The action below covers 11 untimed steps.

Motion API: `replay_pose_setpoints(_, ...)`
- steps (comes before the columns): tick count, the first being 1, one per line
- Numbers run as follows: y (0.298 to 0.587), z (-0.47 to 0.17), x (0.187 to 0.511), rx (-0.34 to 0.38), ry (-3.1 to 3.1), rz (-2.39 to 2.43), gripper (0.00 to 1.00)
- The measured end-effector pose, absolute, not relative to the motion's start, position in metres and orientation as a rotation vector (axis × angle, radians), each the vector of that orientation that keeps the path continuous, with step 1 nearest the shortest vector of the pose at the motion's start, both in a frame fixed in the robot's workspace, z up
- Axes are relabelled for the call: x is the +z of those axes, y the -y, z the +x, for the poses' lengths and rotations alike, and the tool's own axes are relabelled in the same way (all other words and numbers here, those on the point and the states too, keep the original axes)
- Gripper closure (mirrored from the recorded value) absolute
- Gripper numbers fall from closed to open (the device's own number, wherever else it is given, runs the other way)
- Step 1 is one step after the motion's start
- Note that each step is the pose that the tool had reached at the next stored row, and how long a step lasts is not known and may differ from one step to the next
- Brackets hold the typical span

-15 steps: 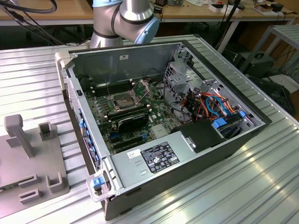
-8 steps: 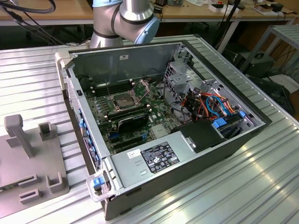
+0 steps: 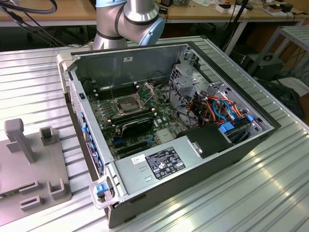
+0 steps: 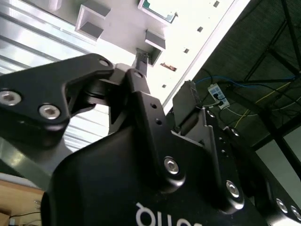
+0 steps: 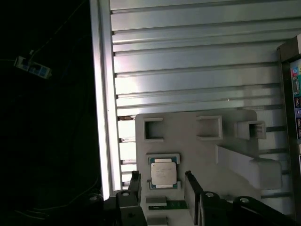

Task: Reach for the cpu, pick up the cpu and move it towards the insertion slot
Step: 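Pick up the cpu and move it towards the insertion slot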

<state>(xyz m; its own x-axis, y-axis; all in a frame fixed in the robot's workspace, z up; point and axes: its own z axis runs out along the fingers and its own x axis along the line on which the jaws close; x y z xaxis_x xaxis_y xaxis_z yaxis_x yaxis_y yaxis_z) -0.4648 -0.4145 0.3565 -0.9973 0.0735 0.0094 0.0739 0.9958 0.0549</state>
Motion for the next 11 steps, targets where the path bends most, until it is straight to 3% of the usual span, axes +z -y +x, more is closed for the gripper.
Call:
replay_pose_setpoints(3,0.4145,-0.4650,0.3565,-0.087,3.131,-0.116,0.34)
replay_pose_setpoints(11,0.4145,-0.4654,0.3558,-0.087,3.131,-0.112,0.34)
